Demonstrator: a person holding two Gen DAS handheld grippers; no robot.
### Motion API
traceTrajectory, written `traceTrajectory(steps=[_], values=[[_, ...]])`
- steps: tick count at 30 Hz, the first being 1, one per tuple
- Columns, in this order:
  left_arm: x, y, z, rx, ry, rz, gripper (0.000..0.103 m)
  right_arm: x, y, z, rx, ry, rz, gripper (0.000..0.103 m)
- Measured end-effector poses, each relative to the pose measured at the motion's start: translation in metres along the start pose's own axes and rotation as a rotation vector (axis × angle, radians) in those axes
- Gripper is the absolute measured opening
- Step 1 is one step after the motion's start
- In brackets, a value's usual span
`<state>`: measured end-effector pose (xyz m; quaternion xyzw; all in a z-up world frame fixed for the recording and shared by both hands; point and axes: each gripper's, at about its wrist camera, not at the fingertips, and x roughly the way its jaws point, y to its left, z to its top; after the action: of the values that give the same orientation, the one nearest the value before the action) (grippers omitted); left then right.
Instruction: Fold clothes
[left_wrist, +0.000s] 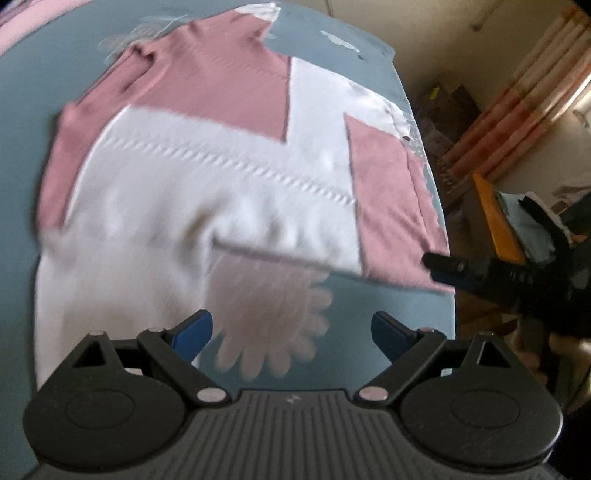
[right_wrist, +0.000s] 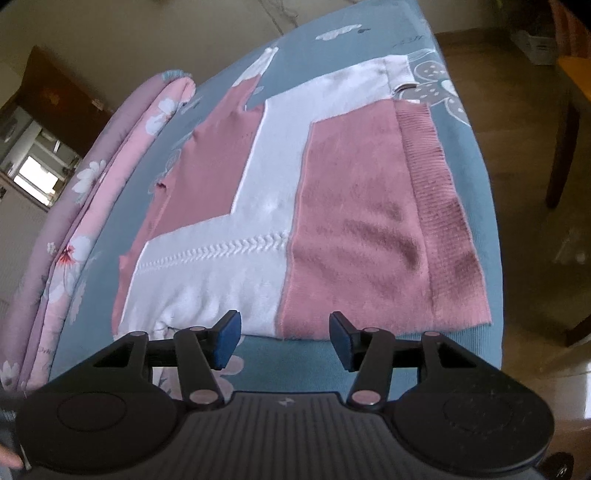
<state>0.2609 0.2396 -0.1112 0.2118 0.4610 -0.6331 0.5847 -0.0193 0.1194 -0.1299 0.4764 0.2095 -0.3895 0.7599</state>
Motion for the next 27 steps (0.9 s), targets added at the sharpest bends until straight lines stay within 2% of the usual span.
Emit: traceTrajectory(steps=[3, 8, 15, 20, 27], values=[[0.019, -0.03, 0.025, 0.004, 0.033, 0.039, 0.093, 0.005, -0.01, 0.012, -0.007, 0.019, 0.027, 0.059], [0.036, -0.076, 0.054, 0.0, 0.08, 0.056, 0.093, 0.011, -0.034, 0.039, 0.037, 0.049, 0.097, 0.059], [0.029, -0.128, 0.079, -0.005, 0.148, 0.115, 0.093, -0.001, -0.056, 0.079, 0.098, 0.107, 0.144, 0.059], [0.01, -0.146, 0.091, -0.08, 0.156, 0.127, 0.093, -0.023, -0.048, 0.12, 0.06, 0.155, 0.143, 0.059], [-0.032, -0.142, 0.117, -0.235, 0.152, 0.121, 0.093, -0.056, 0.004, 0.188, -0.061, 0.25, 0.116, 0.059]])
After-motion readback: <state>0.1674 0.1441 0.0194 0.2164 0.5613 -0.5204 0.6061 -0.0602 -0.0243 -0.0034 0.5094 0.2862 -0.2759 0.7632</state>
